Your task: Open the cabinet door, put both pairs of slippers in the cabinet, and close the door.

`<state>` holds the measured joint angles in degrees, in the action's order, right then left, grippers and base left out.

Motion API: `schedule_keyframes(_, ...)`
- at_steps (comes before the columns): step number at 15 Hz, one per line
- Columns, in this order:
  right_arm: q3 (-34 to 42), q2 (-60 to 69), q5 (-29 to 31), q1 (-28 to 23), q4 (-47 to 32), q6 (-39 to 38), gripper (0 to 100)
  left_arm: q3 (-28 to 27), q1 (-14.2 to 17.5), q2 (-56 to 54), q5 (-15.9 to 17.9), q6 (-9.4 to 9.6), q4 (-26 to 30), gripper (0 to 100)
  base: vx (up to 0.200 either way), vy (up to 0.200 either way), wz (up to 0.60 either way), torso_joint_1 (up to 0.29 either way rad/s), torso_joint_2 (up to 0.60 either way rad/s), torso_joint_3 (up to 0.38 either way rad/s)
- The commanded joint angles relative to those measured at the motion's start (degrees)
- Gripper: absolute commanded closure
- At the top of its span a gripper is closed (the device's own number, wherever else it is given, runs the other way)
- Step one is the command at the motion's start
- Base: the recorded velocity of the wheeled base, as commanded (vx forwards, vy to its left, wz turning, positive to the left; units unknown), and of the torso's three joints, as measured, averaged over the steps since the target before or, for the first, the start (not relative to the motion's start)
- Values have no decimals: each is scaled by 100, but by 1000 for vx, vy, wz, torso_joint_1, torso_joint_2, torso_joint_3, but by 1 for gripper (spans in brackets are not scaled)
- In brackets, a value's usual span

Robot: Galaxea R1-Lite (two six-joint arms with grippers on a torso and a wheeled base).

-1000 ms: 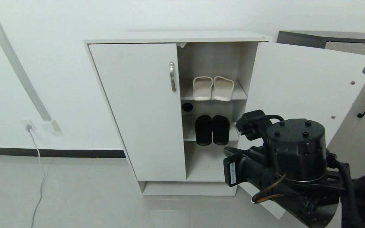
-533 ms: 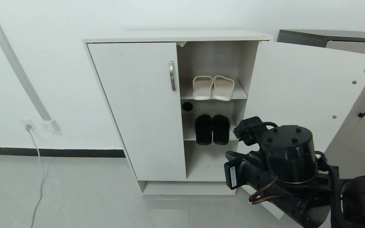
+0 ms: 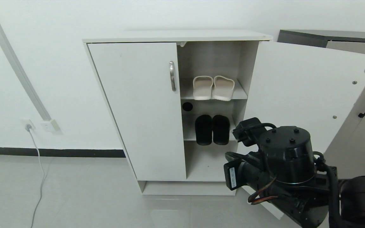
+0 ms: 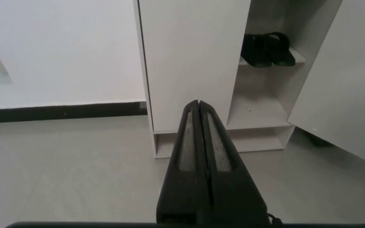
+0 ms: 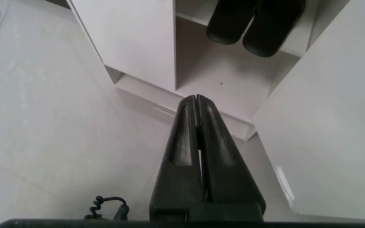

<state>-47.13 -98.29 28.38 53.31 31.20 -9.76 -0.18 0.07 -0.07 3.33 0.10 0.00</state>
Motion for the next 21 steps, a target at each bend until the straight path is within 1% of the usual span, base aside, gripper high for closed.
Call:
schedule_keyframes(1, -7, -23, 1, -31, 1, -8, 100, 1, 1, 7, 1, -1, 0, 100, 0, 0, 0, 0, 0, 0)
schedule_keyframes(5, -33, -23, 10, -66, -8, 1, 100, 1, 1, 7, 1, -1, 0, 100, 0, 0, 0, 0, 0, 0)
schedule_keyframes(8, -33, -23, 10, -93, -8, 1, 100, 1, 1, 7, 1, -1, 0, 100, 0, 0, 0, 7, -180, -300)
schedule_keyframes(12, -24, -32, 10, -93, -8, 1, 100, 1, 1, 7, 1, -10, 0, 100, 0, 0, 0, 35, -490, -371)
schedule_keyframes(21, -24, -32, 10, -101, -8, 1, 100, 1, 1, 7, 1, -10, 0, 100, 0, 0, 0, 130, -465, -339)
